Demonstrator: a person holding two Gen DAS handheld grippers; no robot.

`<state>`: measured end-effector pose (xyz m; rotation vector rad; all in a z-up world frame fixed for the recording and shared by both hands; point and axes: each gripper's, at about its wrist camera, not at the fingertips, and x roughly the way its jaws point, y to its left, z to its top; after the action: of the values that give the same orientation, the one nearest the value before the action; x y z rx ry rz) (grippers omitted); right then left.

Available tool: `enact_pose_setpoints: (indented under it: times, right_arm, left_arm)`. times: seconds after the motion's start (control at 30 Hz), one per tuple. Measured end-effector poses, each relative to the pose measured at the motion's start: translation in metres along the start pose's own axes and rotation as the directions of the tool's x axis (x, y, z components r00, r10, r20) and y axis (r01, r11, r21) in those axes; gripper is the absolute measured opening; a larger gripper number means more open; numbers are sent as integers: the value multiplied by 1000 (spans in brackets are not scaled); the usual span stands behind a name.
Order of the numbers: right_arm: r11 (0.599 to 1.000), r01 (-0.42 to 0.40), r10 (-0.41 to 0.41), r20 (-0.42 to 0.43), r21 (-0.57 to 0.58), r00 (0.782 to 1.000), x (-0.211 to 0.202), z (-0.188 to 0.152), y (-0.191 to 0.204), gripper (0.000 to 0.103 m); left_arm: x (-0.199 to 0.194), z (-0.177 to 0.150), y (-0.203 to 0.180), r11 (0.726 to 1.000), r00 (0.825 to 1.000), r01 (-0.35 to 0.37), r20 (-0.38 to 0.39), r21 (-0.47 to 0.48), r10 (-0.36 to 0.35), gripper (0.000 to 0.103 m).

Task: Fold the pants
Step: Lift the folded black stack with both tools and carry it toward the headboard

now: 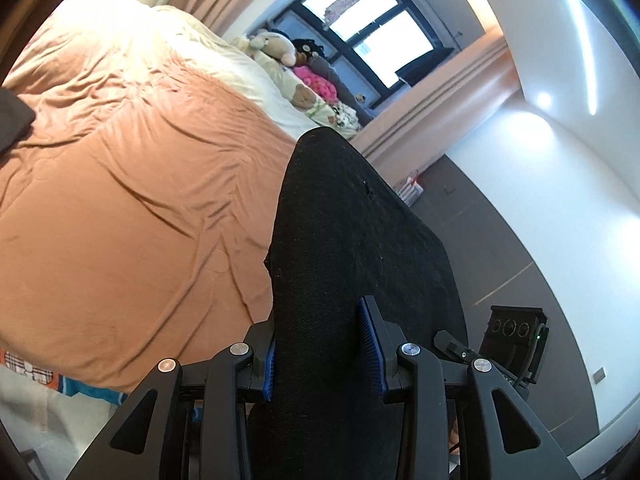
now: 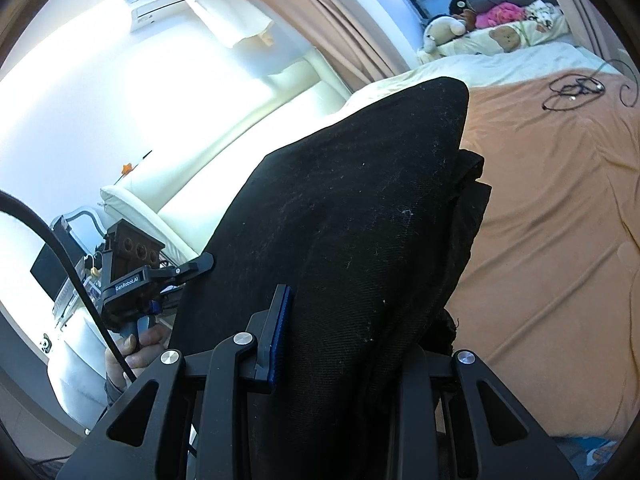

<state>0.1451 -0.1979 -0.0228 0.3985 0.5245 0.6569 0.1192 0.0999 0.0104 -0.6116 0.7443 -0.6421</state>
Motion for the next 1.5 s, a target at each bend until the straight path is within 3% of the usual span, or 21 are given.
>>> enact_pose_setpoints:
  times: [0.57,1.5]
  right_arm:
    - [993,-93,85,-107,-66,991,111,28,23,25]
    - [976,-143,98,-259,-163,961,307,56,86,25]
  left_arm:
    - [-76,25,76,996,992,-63,105,-61,70,37]
    - [-136,78,252,970,970,-124,182,-211,164,37]
